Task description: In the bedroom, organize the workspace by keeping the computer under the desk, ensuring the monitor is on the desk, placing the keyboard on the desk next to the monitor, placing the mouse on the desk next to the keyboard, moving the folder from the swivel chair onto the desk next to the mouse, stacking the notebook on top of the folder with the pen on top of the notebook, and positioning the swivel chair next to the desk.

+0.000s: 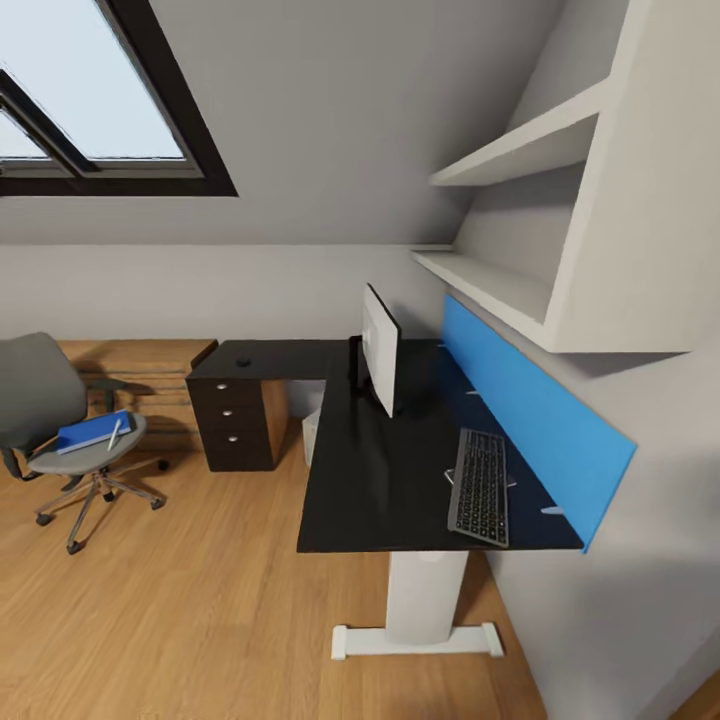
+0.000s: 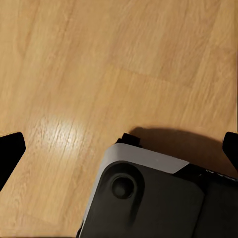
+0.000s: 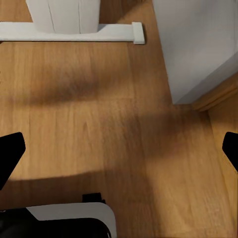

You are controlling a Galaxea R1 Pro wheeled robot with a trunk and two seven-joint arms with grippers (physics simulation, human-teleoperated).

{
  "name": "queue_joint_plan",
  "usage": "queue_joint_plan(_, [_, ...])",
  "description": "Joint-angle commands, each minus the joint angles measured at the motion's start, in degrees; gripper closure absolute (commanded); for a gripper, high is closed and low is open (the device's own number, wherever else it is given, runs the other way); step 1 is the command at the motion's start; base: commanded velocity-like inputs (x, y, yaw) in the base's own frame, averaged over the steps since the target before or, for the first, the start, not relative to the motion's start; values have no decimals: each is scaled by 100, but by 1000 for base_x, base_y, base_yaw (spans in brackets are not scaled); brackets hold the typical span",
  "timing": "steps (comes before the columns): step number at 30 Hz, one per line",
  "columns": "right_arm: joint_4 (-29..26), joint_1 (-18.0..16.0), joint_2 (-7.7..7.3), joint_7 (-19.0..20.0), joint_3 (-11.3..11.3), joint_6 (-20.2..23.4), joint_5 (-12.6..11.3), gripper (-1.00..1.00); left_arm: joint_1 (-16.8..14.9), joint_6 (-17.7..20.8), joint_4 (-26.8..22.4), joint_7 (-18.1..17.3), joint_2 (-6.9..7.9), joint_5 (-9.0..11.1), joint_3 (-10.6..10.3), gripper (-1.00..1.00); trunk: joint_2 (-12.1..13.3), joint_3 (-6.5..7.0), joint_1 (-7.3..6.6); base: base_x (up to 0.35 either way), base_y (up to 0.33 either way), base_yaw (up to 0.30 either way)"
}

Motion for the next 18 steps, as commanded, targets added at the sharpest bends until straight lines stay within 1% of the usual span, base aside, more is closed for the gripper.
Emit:
queue_joint_plan(1, [11,-7,-1,-28,-6,6,40,-100,-4,-13,1,29,-1,36,-47,-100,-8,-9,1,0,-118,105])
queue_joint_plan(4, [7,-7,-4,-26,0,133,40,-100,-4,-13,1,29,1,41,-45,-100,-8,-9,1,0,-77,68])
queue_joint_plan(6, [-2,-7,-15,-25,1,348,39,-100,-4,-13,1,29,0,43,-44,-100,-8,-9,1,0,-40,35])
queue_joint_plan(9, [-11,-7,-20,-24,1,500,39,-100,-4,-13,1,29,0,44,-44,-100,-8,-9,1,0,-20,18])
queue_joint_plan(18, [-20,-7,-25,-10,10,684,63,-100,-4,-13,1,29,0,45,-43,-100,-8,-9,1,0,-5,4])
